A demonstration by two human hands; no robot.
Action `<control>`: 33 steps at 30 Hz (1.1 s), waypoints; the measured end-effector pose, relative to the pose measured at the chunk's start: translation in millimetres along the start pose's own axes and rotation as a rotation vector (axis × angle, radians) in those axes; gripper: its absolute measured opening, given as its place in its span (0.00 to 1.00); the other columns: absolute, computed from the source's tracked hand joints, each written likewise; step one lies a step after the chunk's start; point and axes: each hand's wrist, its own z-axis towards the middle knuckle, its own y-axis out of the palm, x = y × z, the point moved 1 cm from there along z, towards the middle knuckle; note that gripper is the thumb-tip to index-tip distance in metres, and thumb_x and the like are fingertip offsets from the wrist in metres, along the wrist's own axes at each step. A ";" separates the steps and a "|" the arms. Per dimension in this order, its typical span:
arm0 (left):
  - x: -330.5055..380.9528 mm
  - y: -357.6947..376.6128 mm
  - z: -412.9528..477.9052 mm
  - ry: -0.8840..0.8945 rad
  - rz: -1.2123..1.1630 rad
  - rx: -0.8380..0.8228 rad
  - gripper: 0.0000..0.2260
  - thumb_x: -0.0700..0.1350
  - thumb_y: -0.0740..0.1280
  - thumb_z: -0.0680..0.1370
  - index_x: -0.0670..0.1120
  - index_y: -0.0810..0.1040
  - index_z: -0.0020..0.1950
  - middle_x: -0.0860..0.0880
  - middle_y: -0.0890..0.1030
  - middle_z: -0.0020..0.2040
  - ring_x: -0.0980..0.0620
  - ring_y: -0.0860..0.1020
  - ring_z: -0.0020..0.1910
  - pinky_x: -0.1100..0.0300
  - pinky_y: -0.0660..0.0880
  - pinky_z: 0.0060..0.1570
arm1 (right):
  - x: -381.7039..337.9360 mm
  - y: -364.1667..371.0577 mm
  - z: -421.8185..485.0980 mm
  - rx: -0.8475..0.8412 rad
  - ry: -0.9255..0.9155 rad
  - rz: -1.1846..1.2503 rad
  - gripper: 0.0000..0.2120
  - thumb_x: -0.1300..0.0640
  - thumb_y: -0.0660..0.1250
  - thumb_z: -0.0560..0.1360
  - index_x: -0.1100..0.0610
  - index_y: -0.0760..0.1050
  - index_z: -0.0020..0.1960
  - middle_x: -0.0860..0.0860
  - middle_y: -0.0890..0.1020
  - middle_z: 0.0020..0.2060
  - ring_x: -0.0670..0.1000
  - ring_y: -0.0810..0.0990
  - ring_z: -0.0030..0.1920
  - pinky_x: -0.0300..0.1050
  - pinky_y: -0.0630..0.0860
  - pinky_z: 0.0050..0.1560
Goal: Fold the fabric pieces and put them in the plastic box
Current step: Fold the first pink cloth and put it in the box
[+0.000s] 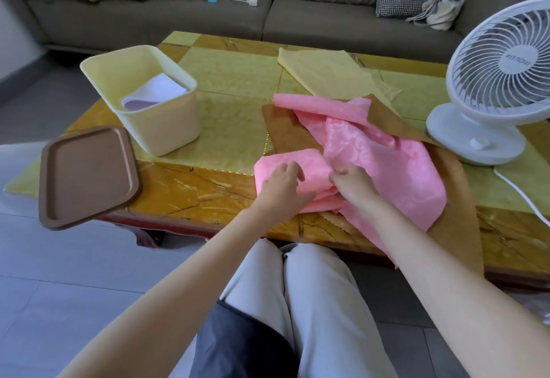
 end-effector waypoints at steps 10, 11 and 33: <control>-24.4 6.5 -8.5 0.037 0.340 -0.070 0.12 0.39 0.67 0.72 0.47 0.70 0.54 0.48 0.73 0.52 0.47 0.69 0.53 0.50 0.65 0.53 | 9.2 -4.7 -4.7 0.003 -0.098 -0.169 0.20 0.55 0.58 0.79 0.57 0.60 0.29 0.52 0.65 0.26 0.51 0.65 0.29 0.42 0.60 0.29; -24.5 7.6 -8.1 0.043 0.348 -0.064 0.12 0.39 0.66 0.72 0.47 0.70 0.54 0.48 0.73 0.52 0.47 0.70 0.53 0.50 0.64 0.53 | 10.9 -5.0 -4.7 0.003 -0.083 -0.178 0.19 0.56 0.59 0.78 0.56 0.59 0.30 0.51 0.64 0.26 0.50 0.64 0.29 0.42 0.60 0.29; -44.6 4.2 10.0 0.020 0.470 -0.087 0.23 0.47 0.58 0.78 0.46 0.59 0.73 0.45 0.59 0.73 0.44 0.58 0.71 0.48 0.64 0.65 | 18.1 7.4 6.3 -0.157 0.088 -0.144 0.11 0.55 0.61 0.78 0.63 0.69 0.50 0.54 0.73 0.33 0.54 0.74 0.36 0.42 0.69 0.35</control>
